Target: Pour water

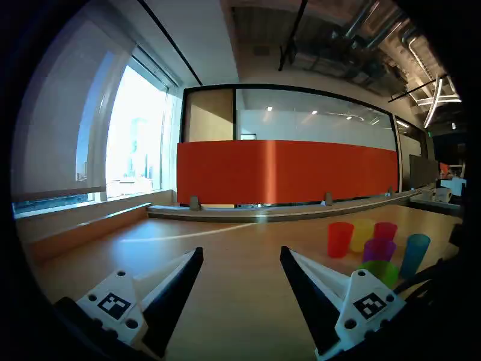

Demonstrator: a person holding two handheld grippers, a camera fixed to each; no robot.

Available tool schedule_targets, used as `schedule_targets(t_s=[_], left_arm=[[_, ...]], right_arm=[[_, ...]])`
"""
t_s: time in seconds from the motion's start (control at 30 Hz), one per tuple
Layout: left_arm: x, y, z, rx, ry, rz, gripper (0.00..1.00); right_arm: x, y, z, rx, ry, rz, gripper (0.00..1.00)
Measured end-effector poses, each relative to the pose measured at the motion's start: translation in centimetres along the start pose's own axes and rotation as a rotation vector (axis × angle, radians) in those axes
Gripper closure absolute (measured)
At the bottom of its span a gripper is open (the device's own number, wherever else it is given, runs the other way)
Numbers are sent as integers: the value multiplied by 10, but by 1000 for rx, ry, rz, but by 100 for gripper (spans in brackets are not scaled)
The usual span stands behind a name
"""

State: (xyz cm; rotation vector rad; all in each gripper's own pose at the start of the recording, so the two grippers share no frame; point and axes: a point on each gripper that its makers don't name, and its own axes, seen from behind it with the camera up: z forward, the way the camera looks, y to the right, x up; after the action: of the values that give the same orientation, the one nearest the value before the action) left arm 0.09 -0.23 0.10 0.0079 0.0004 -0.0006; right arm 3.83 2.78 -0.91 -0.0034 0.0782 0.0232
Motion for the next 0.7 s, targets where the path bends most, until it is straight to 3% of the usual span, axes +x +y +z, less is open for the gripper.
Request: schedule_targets(t_s=[0.7], left_arm=[[0,0,0,0,0,0,5]], right_arm=[[-34,-8,8,-31,-25,2,1]])
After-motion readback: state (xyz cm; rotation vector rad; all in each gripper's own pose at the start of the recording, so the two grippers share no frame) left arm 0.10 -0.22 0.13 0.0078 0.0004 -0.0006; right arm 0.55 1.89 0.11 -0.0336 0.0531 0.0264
